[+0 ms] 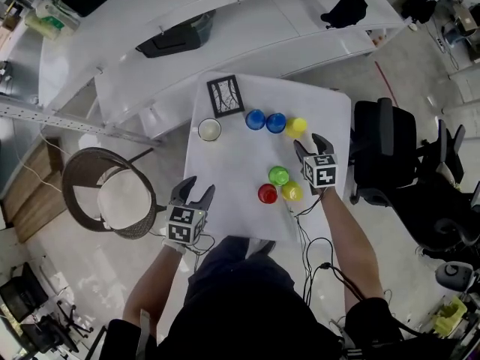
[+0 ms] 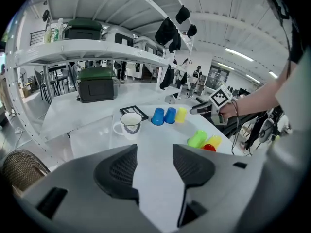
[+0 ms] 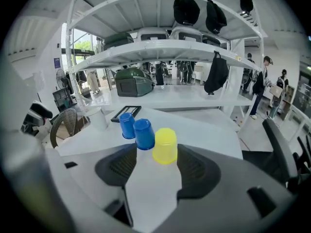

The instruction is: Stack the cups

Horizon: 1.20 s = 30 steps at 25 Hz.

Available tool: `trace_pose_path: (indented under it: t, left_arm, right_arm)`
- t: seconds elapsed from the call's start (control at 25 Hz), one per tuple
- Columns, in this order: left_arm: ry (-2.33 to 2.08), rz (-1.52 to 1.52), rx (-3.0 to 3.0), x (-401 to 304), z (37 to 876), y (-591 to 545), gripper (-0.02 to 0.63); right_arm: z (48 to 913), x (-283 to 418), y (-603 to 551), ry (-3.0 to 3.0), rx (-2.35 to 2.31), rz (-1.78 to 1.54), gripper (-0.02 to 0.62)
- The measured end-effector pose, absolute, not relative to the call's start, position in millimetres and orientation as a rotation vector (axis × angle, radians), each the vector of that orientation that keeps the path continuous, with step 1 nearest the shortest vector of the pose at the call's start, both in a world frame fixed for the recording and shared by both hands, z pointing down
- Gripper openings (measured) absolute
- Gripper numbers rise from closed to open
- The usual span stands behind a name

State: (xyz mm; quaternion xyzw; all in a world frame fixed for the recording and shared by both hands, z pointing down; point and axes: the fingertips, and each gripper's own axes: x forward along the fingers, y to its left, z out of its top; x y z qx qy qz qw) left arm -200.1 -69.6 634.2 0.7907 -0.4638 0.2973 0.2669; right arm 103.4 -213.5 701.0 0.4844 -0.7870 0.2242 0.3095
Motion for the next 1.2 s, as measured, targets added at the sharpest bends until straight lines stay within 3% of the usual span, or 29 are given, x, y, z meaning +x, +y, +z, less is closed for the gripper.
trace_pose_path:
  t: [0.28, 0.64, 1.0, 1.2]
  left_arm:
    - [-1.279, 0.718, 2.187, -160.2, 606.8, -47.1, 0.229]
    - [-1.277, 0.716, 2.209, -126.0, 589.8, 17.4, 0.227]
    - [-1.331, 0.726, 2.146, -146.8, 594.7, 48.8, 0.225]
    - [-1.336, 0.729, 2.140, -154.9, 598.8, 45.7, 0.225]
  right_arm:
    - [667.9, 115.9, -123.1, -2.135, 1.280, 0.577, 0.236]
    - [700.7, 110.4, -22.8, -2.127, 1.152, 0.666, 0.253]
    - [731.8, 97.0, -18.6, -2.064, 1.051, 0.633, 0.270]
    - [735.2, 91.3, -19.1, -2.044, 1.029, 0.604, 0.218]
